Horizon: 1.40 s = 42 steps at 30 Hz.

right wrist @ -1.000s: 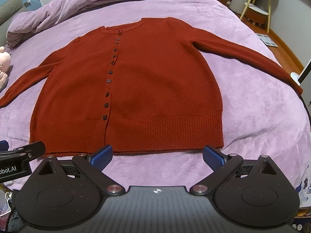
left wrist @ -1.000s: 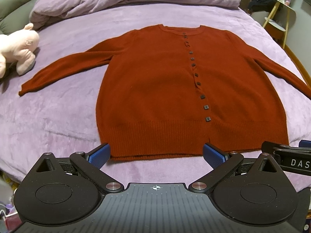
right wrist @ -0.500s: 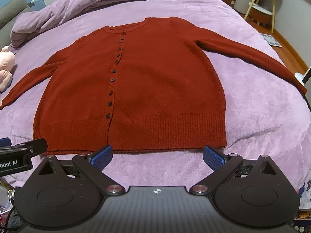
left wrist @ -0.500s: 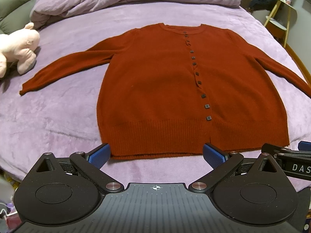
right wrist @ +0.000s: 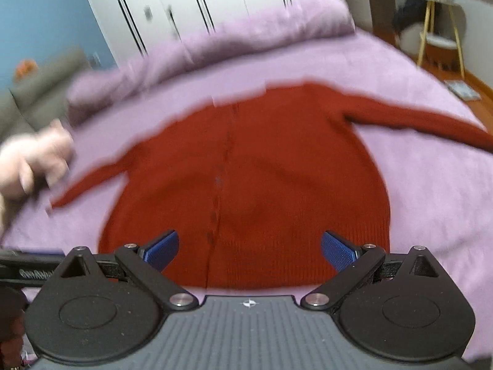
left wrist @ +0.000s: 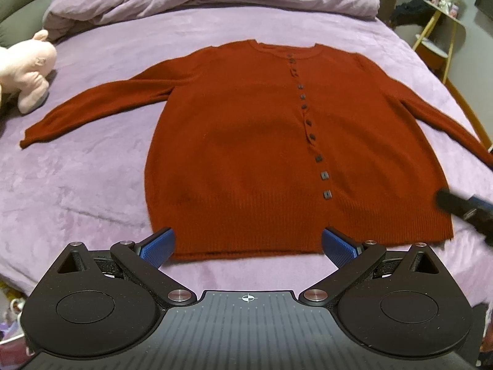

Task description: Fold small clothes

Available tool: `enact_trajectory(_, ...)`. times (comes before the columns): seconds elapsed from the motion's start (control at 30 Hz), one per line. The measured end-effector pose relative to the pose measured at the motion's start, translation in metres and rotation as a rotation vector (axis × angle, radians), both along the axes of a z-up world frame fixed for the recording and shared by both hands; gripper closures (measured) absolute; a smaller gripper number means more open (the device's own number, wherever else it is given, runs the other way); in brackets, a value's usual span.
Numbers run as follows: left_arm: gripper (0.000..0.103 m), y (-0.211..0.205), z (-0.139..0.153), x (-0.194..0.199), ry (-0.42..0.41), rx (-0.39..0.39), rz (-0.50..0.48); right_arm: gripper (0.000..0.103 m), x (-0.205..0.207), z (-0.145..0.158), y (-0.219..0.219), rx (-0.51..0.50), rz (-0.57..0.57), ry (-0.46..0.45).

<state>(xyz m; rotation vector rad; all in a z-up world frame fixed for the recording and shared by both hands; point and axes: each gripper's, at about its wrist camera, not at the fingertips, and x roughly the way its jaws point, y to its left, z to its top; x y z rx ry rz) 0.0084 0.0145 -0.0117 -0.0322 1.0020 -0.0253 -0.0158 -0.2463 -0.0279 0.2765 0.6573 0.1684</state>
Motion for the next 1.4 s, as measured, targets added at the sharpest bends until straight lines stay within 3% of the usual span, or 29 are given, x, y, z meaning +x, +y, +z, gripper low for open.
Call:
enact_trajectory(0.07,0.000,0.003,-0.004,0.009,-0.015,-0.018,0.008,0.004,0.005,-0.002,-0.024,0.026,-0.032,-0.073)
enact_trajectory(0.17,0.000,0.006,-0.011,0.026,-0.041,-0.023,0.026,0.004,0.023,-0.006,-0.071,0.106,-0.089,-0.079)
enact_trajectory(0.27,0.000,0.006,-0.023,0.046,-0.077,-0.003,0.052,0.004,0.035,-0.015,-0.138,0.226,-0.274,-0.123)
enact_trajectory(0.37,0.000,0.004,-0.040,0.068,-0.052,0.025,0.074,0.005,0.048,-0.040,-0.219,0.408,-0.512,-0.102)
enact_trajectory(0.43,0.000,0.003,-0.052,0.082,-0.021,0.040,0.095,0.022,0.056,-0.061,-0.265,0.499,-0.650,-0.065)
enact_trajectory(0.5,0.000,0.001,-0.063,0.092,-0.025,0.062,0.129,0.030,0.060,-0.081,-0.301,0.579,-0.761,-0.042)
enact_trajectory(0.57,0.000,0.000,-0.070,0.096,-0.036,0.063,0.142,0.046,0.064,-0.096,-0.326,0.624,-0.841,-0.036)
enact_trajectory(0.67,0.000,0.001,-0.080,0.101,-0.018,0.029,0.144,0.052,0.069,-0.116,-0.351,0.682,-0.928,-0.055)
enact_trajectory(0.77,0.000,0.005,-0.092,0.107,0.027,0.010,0.160,0.066,0.078,-0.139,-0.361,0.739,-0.992,-0.042)
enact_trajectory(0.83,0.000,0.007,-0.098,0.107,0.053,0.005,0.172,0.081,0.082,-0.148,-0.366,0.796,-1.027,-0.041)
enact_trajectory(0.9,0.000,0.012,-0.102,0.107,0.054,-0.010,0.180,0.088,0.082,-0.157,-0.365,0.818,-1.038,-0.051)
enact_trajectory(1.03,0.000,0.018,-0.107,0.107,0.054,-0.044,0.164,0.093,0.083,-0.143,-0.358,0.829,-1.006,-0.098)
enact_trajectory(1.13,0.000,0.023,-0.110,0.105,0.044,-0.073,0.144,0.093,0.096,-0.109,-0.327,0.743,-0.850,-0.149)
enact_trajectory(1.27,0.000,0.021,-0.110,0.108,0.068,-0.056,0.104,0.093,0.139,-0.051,-0.231,0.587,-0.457,-0.208)
enact_trajectory(1.37,0.000,0.021,-0.105,0.112,0.072,-0.051,0.101,0.093,0.171,-0.033,-0.145,0.500,-0.153,-0.195)
enact_trajectory(1.4,0.006,0.022,-0.101,0.113,0.059,-0.059,0.103,0.093,0.180,-0.033,-0.114,0.465,-0.061,-0.179)
